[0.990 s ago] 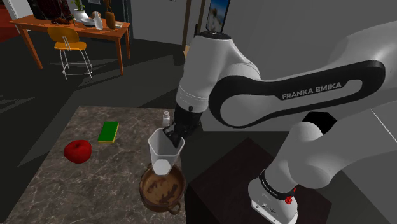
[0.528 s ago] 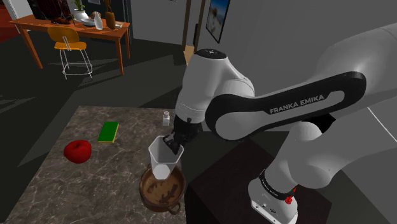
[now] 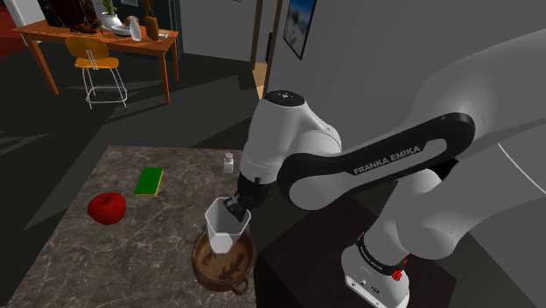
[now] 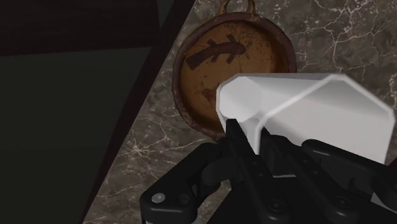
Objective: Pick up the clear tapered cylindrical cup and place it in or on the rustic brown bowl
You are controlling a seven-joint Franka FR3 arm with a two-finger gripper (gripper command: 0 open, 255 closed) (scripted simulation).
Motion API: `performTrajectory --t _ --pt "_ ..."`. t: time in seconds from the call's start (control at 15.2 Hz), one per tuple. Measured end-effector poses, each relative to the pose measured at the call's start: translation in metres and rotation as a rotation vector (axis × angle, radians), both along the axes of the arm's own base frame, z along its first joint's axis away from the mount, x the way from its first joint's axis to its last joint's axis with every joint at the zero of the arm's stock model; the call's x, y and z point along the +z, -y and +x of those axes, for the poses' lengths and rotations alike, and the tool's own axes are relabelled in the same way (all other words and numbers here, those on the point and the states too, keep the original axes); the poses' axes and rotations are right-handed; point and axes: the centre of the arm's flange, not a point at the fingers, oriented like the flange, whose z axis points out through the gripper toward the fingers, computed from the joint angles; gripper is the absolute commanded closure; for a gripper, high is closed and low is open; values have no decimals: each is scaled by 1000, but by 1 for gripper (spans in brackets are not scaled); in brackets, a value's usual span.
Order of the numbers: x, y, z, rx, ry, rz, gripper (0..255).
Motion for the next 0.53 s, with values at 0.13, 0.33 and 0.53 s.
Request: performTrajectory --t 0.13,0.33,0.53 --pt "-10 0 0 0 0 0 255" --pt "-15 -1 0 0 0 0 255" --pt "-15 -1 0 0 1 0 255"
